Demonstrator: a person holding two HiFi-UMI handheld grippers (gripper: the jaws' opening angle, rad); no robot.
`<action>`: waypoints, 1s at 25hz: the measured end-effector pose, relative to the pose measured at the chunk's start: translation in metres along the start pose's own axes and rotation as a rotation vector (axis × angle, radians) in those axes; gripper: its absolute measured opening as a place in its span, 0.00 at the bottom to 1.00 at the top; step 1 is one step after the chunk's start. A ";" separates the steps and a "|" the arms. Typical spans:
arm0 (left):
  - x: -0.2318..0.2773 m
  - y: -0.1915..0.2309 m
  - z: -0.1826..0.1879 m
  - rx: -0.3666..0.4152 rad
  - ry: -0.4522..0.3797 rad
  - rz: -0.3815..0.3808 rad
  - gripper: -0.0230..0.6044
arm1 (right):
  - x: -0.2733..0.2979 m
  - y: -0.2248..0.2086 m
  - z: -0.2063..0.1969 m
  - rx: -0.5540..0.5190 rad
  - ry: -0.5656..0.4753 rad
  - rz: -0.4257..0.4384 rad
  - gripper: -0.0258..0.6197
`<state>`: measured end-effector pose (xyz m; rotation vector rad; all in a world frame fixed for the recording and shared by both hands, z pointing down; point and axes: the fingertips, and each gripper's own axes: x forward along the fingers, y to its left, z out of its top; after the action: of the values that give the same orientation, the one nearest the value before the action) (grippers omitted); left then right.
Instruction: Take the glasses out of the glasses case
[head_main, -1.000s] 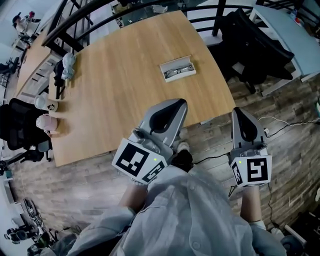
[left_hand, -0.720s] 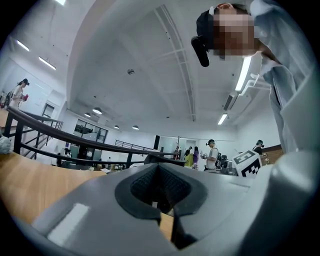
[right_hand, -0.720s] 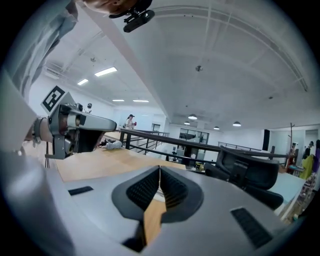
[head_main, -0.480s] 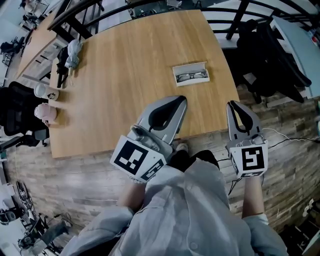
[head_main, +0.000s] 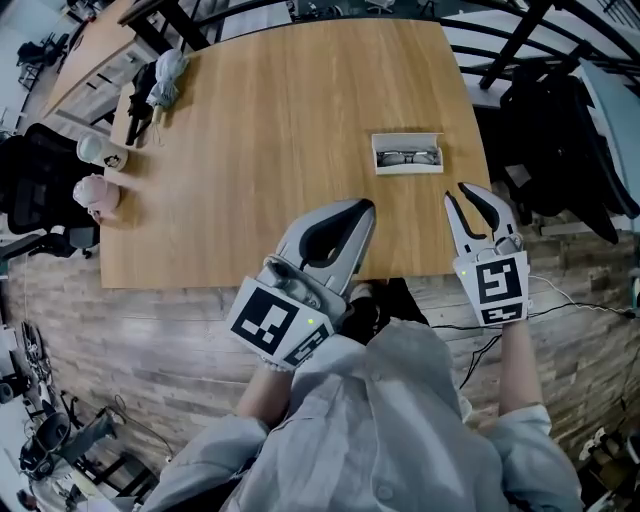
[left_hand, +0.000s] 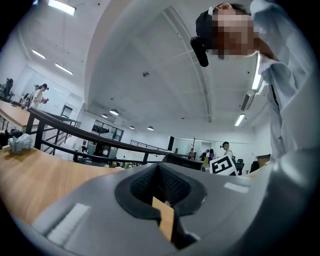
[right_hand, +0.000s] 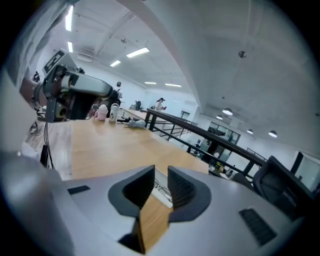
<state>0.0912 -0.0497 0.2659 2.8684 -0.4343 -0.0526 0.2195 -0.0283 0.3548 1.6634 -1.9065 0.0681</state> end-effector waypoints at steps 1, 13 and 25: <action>0.000 0.003 -0.001 -0.002 0.002 0.010 0.04 | 0.007 -0.001 -0.002 -0.018 0.008 0.020 0.12; 0.005 0.044 -0.008 -0.143 -0.031 0.192 0.04 | 0.083 -0.006 -0.036 -0.258 0.107 0.240 0.13; 0.017 0.052 -0.007 -0.102 -0.022 0.348 0.04 | 0.147 -0.003 -0.082 -0.483 0.192 0.452 0.13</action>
<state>0.0929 -0.1016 0.2850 2.6535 -0.9001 -0.0431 0.2502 -0.1253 0.4886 0.8670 -1.9229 -0.0495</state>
